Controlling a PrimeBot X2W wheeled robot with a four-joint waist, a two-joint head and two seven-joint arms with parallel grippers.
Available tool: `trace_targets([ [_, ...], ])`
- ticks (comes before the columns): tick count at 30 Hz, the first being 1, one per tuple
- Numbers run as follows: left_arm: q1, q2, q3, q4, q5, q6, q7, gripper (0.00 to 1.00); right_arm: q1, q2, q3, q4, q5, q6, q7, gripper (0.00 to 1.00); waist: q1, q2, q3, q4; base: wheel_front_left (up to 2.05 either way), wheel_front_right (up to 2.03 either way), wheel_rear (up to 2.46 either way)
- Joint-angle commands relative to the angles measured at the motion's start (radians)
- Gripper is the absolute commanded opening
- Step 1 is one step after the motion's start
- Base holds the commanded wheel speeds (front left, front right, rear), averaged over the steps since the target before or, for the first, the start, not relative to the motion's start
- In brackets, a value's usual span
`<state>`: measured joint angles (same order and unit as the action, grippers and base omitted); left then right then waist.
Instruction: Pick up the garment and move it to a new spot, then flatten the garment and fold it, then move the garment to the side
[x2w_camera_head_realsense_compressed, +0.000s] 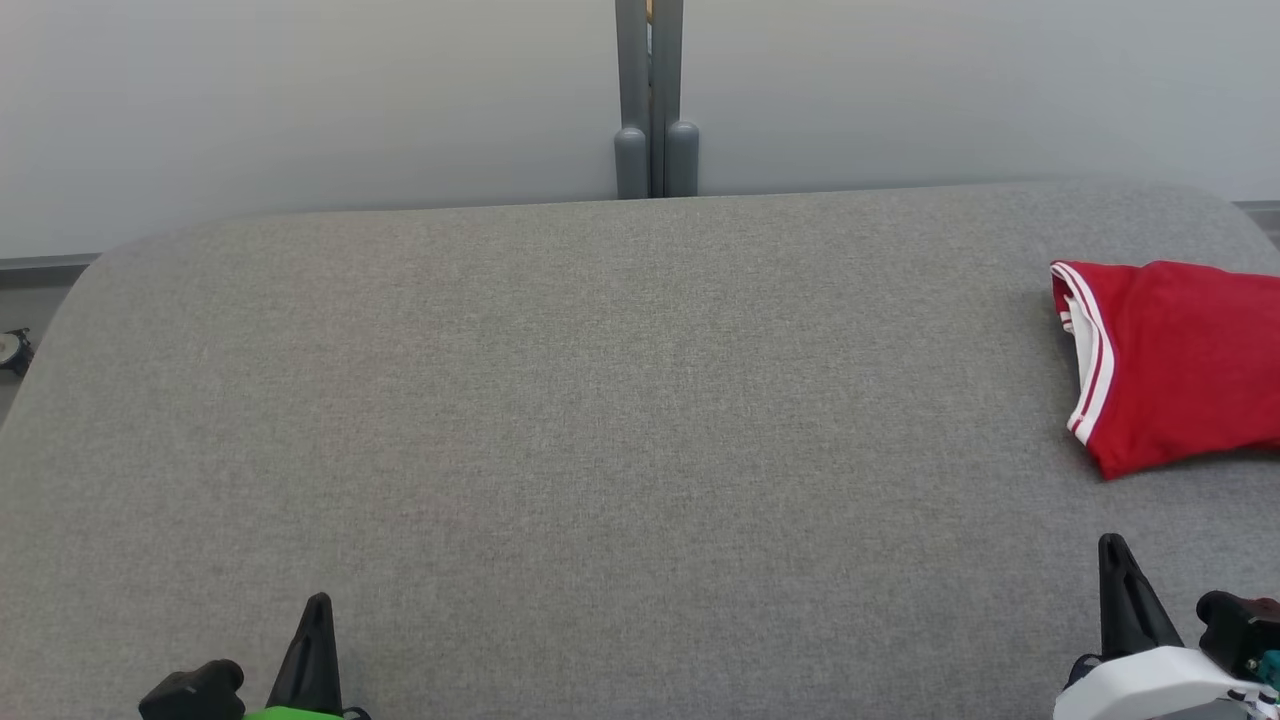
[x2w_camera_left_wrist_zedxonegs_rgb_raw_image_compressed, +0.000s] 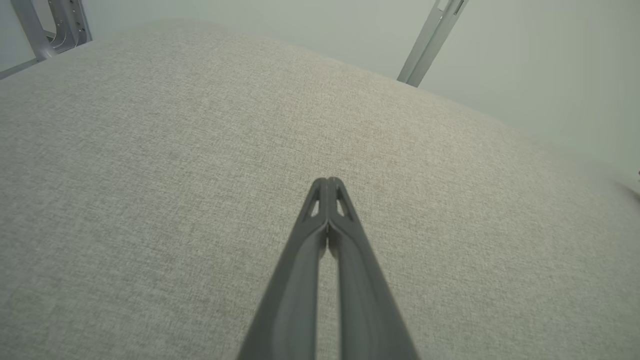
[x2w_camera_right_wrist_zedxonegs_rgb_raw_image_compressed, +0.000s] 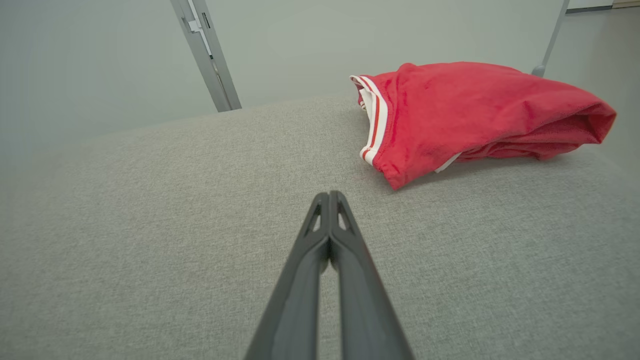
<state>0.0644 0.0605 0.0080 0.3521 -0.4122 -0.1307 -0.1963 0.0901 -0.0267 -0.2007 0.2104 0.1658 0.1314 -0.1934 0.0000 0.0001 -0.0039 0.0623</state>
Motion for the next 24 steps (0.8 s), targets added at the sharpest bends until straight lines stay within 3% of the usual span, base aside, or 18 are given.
trace_targets([
  [1, -0.031, 0.004, 0.009, -0.021, -0.037, 0.000, 0.006, 0.00, -0.029, -0.009, 0.003, -0.014, 0.042, 0.000, 0.006, 0.00, 0.0000, -0.0001, 0.000, -0.001, 0.00, 0.00, 0.00],
  [24, -0.077, 0.000, 0.038, -0.049, -0.389, 0.000, 0.097, 0.00, -0.081, -0.014, 0.031, -0.003, 0.467, 0.000, 0.095, 0.00, 0.0000, -0.0001, 0.002, -0.013, 0.00, 0.00, 0.00],
])
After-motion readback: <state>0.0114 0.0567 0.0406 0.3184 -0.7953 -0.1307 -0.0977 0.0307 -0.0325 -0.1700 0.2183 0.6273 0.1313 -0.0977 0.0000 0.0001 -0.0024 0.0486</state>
